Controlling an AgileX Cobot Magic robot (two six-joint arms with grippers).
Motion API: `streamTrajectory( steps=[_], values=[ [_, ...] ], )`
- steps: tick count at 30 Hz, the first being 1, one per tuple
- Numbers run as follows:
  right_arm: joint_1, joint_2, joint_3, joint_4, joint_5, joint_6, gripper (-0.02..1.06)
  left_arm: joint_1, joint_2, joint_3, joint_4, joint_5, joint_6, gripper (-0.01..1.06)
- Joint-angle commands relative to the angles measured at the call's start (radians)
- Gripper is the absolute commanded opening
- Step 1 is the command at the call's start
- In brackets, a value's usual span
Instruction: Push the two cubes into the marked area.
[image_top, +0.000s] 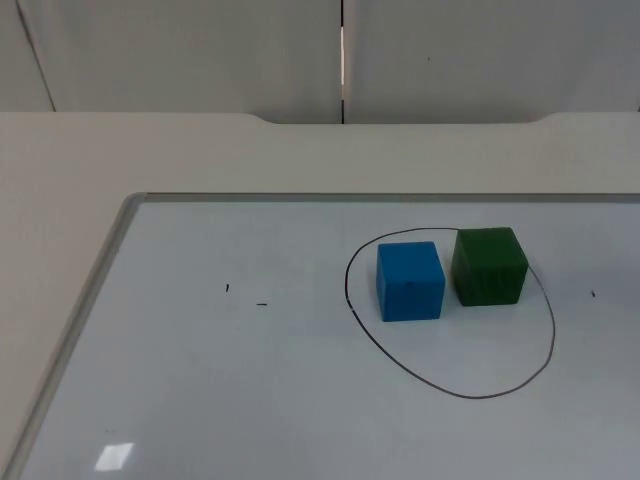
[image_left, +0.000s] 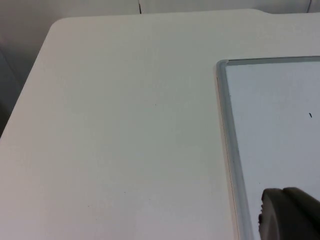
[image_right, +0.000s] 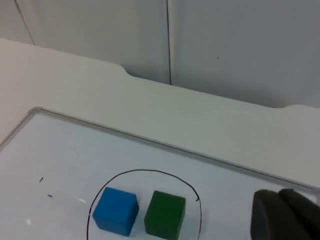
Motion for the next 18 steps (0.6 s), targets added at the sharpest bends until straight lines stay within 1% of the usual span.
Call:
streamTrajectory(
  steps=[1, 2, 5, 6, 7, 9, 11, 12, 15, 18],
  values=[
    [0.002, -0.119, 0.06, 0.0, 0.04, -0.004, 0.01, 0.003, -0.005, 0.004, 0.005, 0.0, -0.002, 0.0],
    [0.002, -0.119, 0.06, 0.0, 0.04, -0.004, 0.01, 0.003, -0.005, 0.004, 0.005, 0.0, -0.002, 0.0],
    [0.002, -0.267, 0.129, 0.004, 0.098, -0.004, 0.01, 0.003, -0.005, 0.004, 0.005, 0.0, -0.002, 0.0],
    [0.002, -0.301, 0.148, 0.004, 0.118, -0.004, 0.01, 0.003, -0.005, 0.004, 0.005, 0.0, -0.002, 0.0],
    [0.002, -0.301, 0.148, 0.004, 0.118, -0.004, 0.01, 0.003, -0.005, 0.004, 0.005, 0.0, -0.002, 0.0],
    [0.002, -0.376, 0.18, 0.004, 0.162, -0.004, 0.01, 0.003, -0.005, 0.004, 0.005, 0.0, -0.002, 0.0],
    [0.002, -0.436, 0.207, 0.023, 0.216, -0.002, 0.01, 0.003, -0.005, 0.004, 0.005, 0.0, -0.002, 0.0],
    [0.002, -0.436, 0.207, 0.023, 0.216, -0.002, 0.01, 0.003, -0.005, 0.004, 0.005, 0.0, -0.002, 0.0],
    [0.002, -0.531, 0.244, 0.046, 0.299, -0.008, 0.01, 0.003, -0.005, 0.004, 0.005, 0.0, -0.002, 0.0],
    [0.002, -0.586, 0.26, 0.047, 0.333, -0.008, 0.01, 0.003, -0.005, 0.004, 0.005, 0.0, -0.002, 0.0]
  ],
)
